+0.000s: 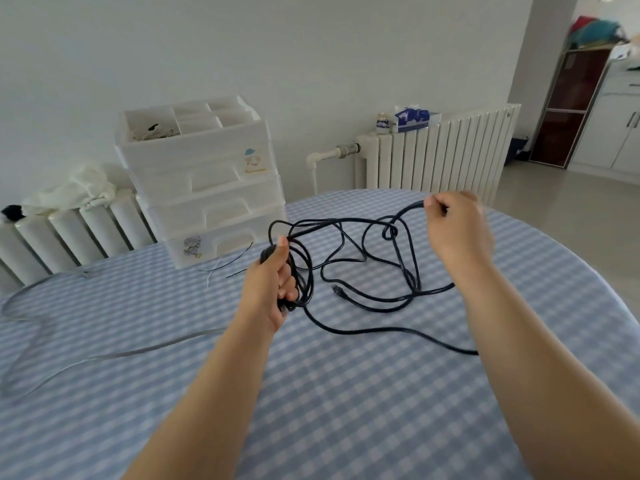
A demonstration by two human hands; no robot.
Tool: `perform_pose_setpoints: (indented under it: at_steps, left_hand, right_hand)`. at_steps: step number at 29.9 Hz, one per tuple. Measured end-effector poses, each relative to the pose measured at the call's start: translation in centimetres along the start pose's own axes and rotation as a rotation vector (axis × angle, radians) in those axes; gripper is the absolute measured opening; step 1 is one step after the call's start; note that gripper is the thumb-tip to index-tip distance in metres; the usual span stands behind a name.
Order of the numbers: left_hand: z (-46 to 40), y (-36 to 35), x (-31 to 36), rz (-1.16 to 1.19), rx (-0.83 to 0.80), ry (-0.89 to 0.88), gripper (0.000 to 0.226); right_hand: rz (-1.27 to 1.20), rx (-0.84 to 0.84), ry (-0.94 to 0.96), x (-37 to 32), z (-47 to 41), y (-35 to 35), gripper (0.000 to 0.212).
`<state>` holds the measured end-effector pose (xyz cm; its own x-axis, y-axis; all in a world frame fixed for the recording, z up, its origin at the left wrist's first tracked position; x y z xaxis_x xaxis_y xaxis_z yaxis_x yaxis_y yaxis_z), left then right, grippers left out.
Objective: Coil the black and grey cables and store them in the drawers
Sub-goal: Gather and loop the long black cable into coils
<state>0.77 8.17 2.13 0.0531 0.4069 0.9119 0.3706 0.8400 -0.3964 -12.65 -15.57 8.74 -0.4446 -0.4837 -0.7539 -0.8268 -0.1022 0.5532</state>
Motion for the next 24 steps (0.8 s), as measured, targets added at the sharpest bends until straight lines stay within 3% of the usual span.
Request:
perform_pose_setpoints:
  at_steps: [3,7,11,18,20,24]
  left_hand:
    - [0.5,-1.8,0.3,-0.211,-0.143,-0.092,0.044]
    - [1.1,-3.0,1.4,-0.587,-0.196,-0.224,0.045]
    - [2.2,-4.3,2.2,-0.877,-0.335,-0.439,0.043]
    - [3.3,-5.8,2.4,-1.279,-0.483,-0.627,0.035]
    - [3.2,-5.8,2.3,-1.235,-0.464,-0.614,0.037]
    - [3.0,-5.5,1.9,-1.037,-0.397,-0.587,0.044]
  right_hand:
    - [0.079,0.013,0.161,-0.6,1.1,-0.7,0.027]
    - [0.128,-0.042,0.192,-1.3,1.9,-1.2,0.024]
    - [0.223,-0.255,0.177,-1.9,1.1,-1.8,0.018]
    - [0.265,-0.525,0.324,-2.6,-1.2,-2.0,0.016]
    - [0.326,-0.456,0.350,-2.8,-1.3,-2.3,0.020]
    - [0.144,0.010,0.347,-3.7,-0.6,-0.7,0.027]
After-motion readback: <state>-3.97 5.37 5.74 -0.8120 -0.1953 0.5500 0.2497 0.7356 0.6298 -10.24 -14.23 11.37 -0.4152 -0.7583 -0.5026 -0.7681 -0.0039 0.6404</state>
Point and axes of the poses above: each hand's wrist, its own z-axis away from the middle knuckle, its own y-axis out of the back of the hand, x = y × z, the point moved 5 cm from there along -z, towards the middle knuckle, and after that the axes turned 12 degrees about -y, right-handed, at the moved point
